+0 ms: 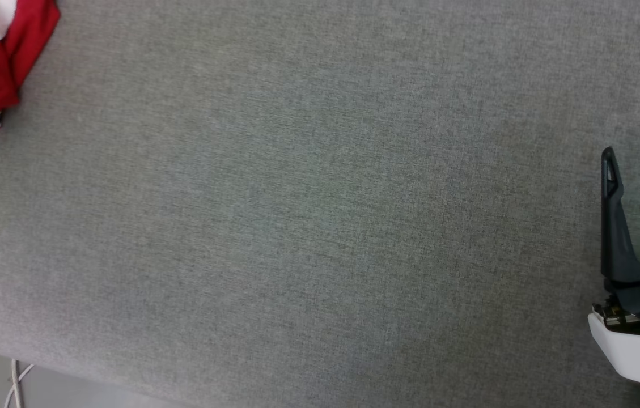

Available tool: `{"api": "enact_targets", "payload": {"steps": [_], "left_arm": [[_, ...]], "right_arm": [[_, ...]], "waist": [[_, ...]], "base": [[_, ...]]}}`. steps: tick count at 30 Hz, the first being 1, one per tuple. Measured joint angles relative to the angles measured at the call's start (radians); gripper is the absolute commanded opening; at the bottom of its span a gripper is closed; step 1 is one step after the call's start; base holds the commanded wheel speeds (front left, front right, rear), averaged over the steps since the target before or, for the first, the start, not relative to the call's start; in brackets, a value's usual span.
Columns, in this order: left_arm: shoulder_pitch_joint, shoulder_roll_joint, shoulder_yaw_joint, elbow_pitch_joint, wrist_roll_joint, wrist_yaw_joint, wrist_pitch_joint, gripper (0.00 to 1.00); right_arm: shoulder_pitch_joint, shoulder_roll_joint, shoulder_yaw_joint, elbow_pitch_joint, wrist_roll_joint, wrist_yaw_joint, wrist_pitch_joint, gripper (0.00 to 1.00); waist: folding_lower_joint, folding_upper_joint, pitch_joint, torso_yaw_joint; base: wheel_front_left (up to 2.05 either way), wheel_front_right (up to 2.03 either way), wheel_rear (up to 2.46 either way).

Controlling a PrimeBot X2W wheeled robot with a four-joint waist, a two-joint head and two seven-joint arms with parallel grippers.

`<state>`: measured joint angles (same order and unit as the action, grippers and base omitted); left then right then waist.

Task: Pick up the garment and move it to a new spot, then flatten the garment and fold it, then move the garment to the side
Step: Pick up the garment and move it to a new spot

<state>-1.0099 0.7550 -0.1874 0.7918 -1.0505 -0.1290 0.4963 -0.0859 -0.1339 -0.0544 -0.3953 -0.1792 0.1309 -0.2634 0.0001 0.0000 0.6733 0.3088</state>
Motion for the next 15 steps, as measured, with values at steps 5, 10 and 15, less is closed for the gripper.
{"api": "enact_targets", "payload": {"steps": [5, 10, 15], "left_arm": [[0.005, 0.008, -0.048, 0.013, -0.078, 0.0, 0.099, 1.0], [0.014, -0.011, -0.106, 0.042, -0.107, 0.0, 0.129, 1.0], [0.007, -0.003, -0.145, 0.055, -0.118, 0.0, 0.119, 0.05]], "right_arm": [[-0.002, -0.004, -0.001, -0.038, -0.011, 0.0, 0.0, 1.0], [-0.007, -0.007, -0.002, -0.059, -0.018, 0.0, 0.0, 1.0], [-0.01, -0.009, 0.0, -0.061, -0.017, 0.0, 0.0, 1.0]], "waist": [[0.0, 0.0, 0.043, -0.011], [0.0, 0.0, 0.082, -0.016], [-0.0001, 0.0, 0.086, -0.021]], "base": [[0.0, 0.0, 0.0], [0.0, 0.0, 0.0], [0.0, 0.0, 0.0]]}}
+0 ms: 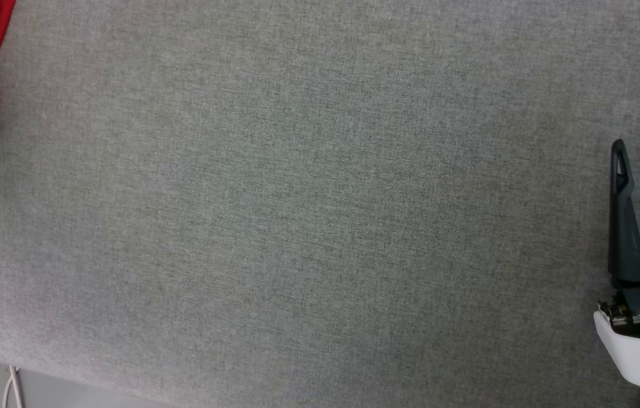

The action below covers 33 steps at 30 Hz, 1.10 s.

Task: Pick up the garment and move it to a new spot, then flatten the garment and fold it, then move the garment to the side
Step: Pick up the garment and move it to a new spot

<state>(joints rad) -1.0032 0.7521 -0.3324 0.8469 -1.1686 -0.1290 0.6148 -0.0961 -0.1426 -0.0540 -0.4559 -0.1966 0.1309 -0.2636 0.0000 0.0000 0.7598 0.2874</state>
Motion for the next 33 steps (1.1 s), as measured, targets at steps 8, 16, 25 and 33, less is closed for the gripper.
{"api": "enact_targets", "payload": {"steps": [8, 16, 25, 33], "left_arm": [[-0.007, 0.047, -0.061, -0.024, 0.007, 0.0, -0.069, 0.0], [-0.068, 0.151, -0.128, -0.147, 0.03, 0.0, -0.126, 0.0], [-0.208, 0.234, -0.242, -0.335, 0.076, 0.0, -0.094, 0.0], [-0.372, 0.206, -0.351, -0.471, 0.122, 0.0, -0.057, 0.0]], "right_arm": [[-0.005, 0.008, 0.018, 0.023, 0.007, 0.0, 0.0, 1.0], [-0.027, 0.039, 0.061, 0.064, 0.036, 0.0, 0.0, 1.0], [-0.038, 0.079, 0.091, 0.112, 0.081, 0.0, 0.0, 1.0], [-0.038, 0.089, 0.095, 0.134, 0.125, 0.0, 0.0, 1.0]], "waist": [[0.0, 0.0, -0.053, -0.002], [0.0, 0.0, -0.155, -0.012], [0.0, 0.0, -0.28, -0.041], [-0.0001, 0.0, -0.362, -0.104]], "base": [[0.0, 0.0, 0.0], [0.0, 0.0, 0.0], [0.0, 0.0, 0.0], [0.0, 0.0, 0.0]]}}
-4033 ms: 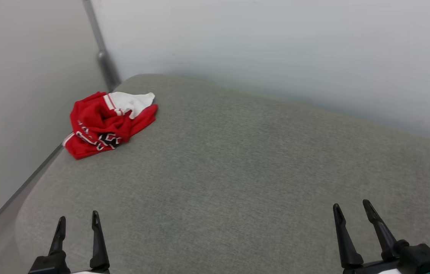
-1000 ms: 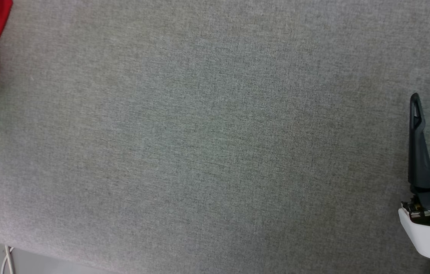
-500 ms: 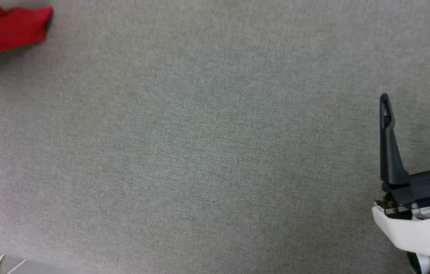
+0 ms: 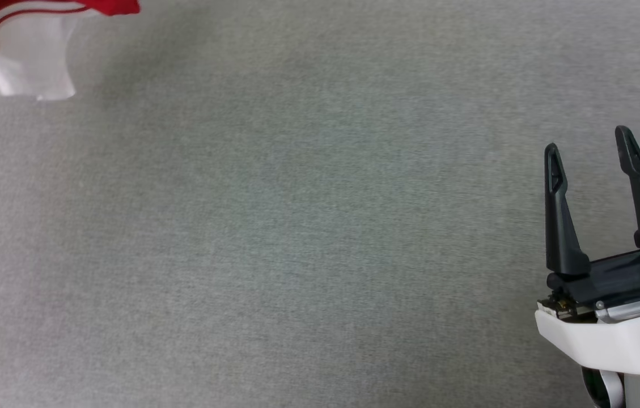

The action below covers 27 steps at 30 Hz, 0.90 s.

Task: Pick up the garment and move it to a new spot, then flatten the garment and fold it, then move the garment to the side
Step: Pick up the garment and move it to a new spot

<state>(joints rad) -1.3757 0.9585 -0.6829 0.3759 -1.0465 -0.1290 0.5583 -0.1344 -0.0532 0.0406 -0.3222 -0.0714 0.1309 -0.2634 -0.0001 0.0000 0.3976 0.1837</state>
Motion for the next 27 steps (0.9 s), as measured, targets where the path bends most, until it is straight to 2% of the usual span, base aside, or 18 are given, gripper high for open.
{"api": "enact_targets", "payload": {"steps": [5, 15, 21, 27], "left_arm": [[-0.079, -0.063, -0.066, -0.056, -0.005, 0.0, -0.003, 0.0], [-0.143, -0.144, -0.222, -0.173, -0.012, 0.0, -0.06, 0.0], [-0.1, -0.147, -0.311, -0.275, 0.007, 0.0, -0.114, 0.0], [0.031, -0.153, -0.384, -0.356, 0.015, 0.0, -0.176, 0.0]], "right_arm": [[0.005, 0.001, -0.01, 0.012, 0.036, 0.0, 0.0, 1.0], [0.025, 0.001, -0.027, 0.028, 0.082, 0.0, 0.0, 1.0], [0.039, 0.001, -0.03, 0.041, 0.097, 0.0, 0.0, 1.0], [0.053, 0.001, -0.033, 0.056, 0.1, 0.0, 0.0, 1.0]], "waist": [[0.0, 0.0, -0.034, -0.05], [0.0, 0.0, -0.085, -0.159], [0.0, 0.0, -0.112, -0.209], [0.0, 0.0, -0.142, -0.234]], "base": [[0.0, 0.0, 0.0], [0.0, 0.0, 0.0], [0.0, 0.0, 0.0], [0.0, 0.0, 0.0]]}}
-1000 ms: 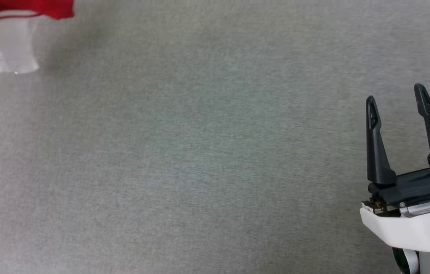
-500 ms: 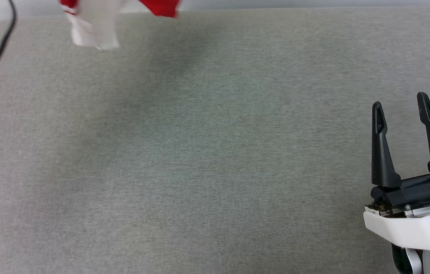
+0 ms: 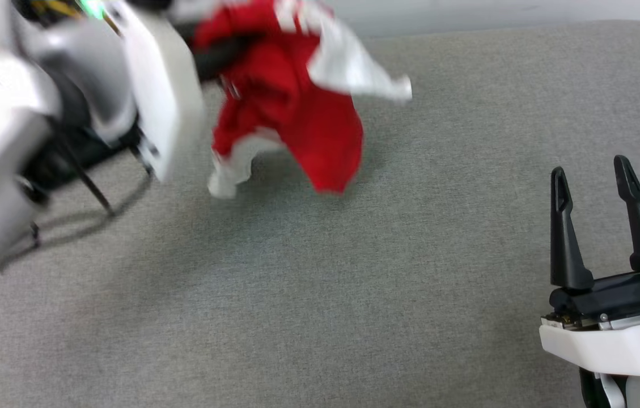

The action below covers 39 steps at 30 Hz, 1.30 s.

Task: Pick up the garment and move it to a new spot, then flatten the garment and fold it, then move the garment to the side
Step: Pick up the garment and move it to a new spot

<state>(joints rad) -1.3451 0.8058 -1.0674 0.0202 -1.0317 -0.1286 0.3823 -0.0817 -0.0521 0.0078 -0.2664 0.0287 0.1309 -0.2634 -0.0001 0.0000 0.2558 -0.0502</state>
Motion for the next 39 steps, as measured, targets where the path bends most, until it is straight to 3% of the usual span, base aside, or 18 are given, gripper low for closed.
{"api": "enact_targets", "payload": {"steps": [7, 12, 19, 23, 24, 25, 29, 35, 39], "left_arm": [[0.185, -0.072, -0.124, -0.028, 0.02, 0.014, -0.043, 0.0], [0.31, -0.145, -0.185, 0.034, 0.046, 0.011, -0.061, 0.0], [0.479, -0.27, -0.209, 0.155, 0.068, 0.004, -0.066, 0.0], [0.524, -0.305, -0.21, 0.2, 0.089, 0.002, -0.072, 0.0], [0.528, -0.311, -0.21, 0.205, 0.092, 0.002, -0.087, 0.36], [0.53, -0.316, -0.211, 0.21, 0.096, 0.002, -0.108, 1.0], [0.528, -0.323, -0.177, 0.23, 0.133, 0.006, -0.256, 1.0], [0.533, -0.307, -0.081, 0.202, 0.199, 0.126, -0.474, 1.0], [0.563, -0.271, -0.02, 0.173, 0.236, 0.233, -0.581, 1.0]], "right_arm": [[0.011, 0.0, -0.001, 0.009, 0.001, 0.0, 0.0, 1.0], [0.009, 0.0, -0.003, 0.018, -0.002, 0.0, 0.0, 1.0], [0.004, 0.0, -0.001, 0.037, -0.002, 0.0, 0.0, 1.0], [0.005, 0.0, -0.002, 0.048, -0.003, 0.0, 0.0, 1.0], [0.006, 0.0, -0.003, 0.05, -0.003, 0.0, 0.0, 1.0], [0.009, 0.0, -0.004, 0.053, -0.003, 0.0, 0.0, 1.0], [0.029, 0.0, -0.001, 0.067, -0.005, 0.0, 0.0, 1.0], [0.075, 0.0, -0.008, 0.08, -0.008, 0.0, 0.0, 1.0], [0.098, 0.0, -0.014, 0.087, -0.008, 0.0, 0.0, 1.0]], "waist": [[0.0, 0.0, 0.002, -0.006], [0.0, 0.0, 0.028, -0.002], [0.0, 0.0, 0.049, -0.001], [0.0001, 0.0, 0.04, 0.002], [0.0001, 0.0, 0.035, 0.004], [0.0001, 0.0, 0.029, 0.006], [0.0, 0.0, -0.009, 0.017], [0.0001, 0.0, -0.081, 0.04], [0.0, 0.0, -0.124, 0.063]], "base": [[0.0, 0.0, 0.0], [0.0, 0.0, 0.0], [0.0, 0.0, 0.0], [0.0, 0.0, 0.0], [0.0, 0.0, 0.0], [0.0, 0.0, 0.0], [0.0, 0.0, 0.0], [0.0, 0.0, 0.0], [0.0, 0.0, 0.0]]}}
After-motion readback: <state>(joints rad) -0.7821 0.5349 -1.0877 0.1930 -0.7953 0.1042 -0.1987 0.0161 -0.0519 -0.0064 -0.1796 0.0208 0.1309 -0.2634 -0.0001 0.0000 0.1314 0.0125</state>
